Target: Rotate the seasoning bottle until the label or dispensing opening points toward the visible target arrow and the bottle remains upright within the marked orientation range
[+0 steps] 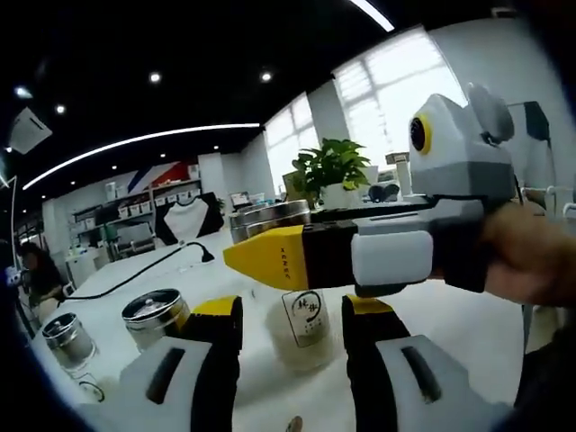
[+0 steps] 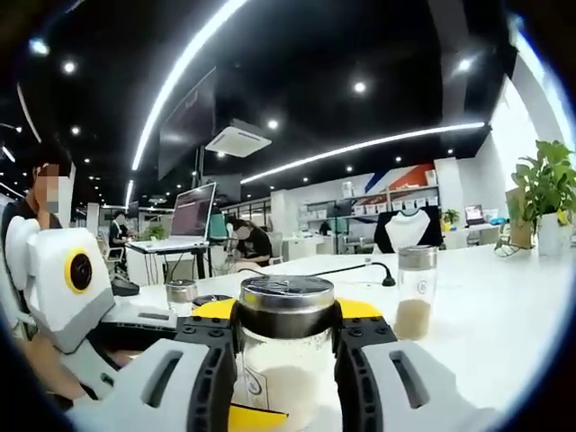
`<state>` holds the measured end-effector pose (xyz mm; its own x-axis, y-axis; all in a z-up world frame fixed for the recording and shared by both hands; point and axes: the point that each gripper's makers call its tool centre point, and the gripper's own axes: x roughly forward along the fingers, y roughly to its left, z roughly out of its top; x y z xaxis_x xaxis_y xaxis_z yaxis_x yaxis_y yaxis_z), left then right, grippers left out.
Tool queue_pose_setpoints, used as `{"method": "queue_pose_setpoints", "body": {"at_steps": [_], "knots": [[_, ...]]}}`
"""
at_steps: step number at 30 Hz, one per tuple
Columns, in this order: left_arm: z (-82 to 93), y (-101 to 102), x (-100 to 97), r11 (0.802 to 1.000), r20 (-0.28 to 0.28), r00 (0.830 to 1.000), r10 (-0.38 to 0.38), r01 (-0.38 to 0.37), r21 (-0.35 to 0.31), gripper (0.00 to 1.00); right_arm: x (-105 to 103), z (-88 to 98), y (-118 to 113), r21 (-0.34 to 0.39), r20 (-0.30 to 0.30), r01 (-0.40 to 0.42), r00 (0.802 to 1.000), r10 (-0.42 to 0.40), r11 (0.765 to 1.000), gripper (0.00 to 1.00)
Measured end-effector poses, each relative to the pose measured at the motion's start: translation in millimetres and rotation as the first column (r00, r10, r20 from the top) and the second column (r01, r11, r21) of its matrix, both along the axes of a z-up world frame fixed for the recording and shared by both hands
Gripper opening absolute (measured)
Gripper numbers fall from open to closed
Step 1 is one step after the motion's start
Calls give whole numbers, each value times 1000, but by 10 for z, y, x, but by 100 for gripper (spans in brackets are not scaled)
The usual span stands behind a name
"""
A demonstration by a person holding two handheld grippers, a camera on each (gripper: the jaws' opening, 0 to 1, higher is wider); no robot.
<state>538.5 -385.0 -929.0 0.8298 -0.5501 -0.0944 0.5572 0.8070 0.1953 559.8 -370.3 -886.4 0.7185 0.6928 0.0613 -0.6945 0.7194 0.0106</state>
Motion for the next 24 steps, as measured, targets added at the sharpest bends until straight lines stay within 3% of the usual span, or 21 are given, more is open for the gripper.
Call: {"method": "queue_pose_setpoints", "body": {"at_steps": [4, 17, 19, 24], "knots": [[-47, 11, 0, 1000, -19, 1000, 3, -4, -10, 47, -38, -14, 24, -35, 13, -13, 1000, 13, 999, 38], [-9, 34, -16, 1000, -13, 1000, 11, -11, -11, 47, -46, -14, 6, -24, -5, -36, 999, 36, 999, 38], [9, 13, -25, 999, -20, 1000, -5, 4, -48, 47, -44, -18, 7, -25, -9, -40, 999, 40, 999, 38], [22, 29, -22, 1000, -14, 1000, 1, -1, -31, 48, -47, 19, -8, 9, -32, -54, 998, 54, 998, 39]]}}
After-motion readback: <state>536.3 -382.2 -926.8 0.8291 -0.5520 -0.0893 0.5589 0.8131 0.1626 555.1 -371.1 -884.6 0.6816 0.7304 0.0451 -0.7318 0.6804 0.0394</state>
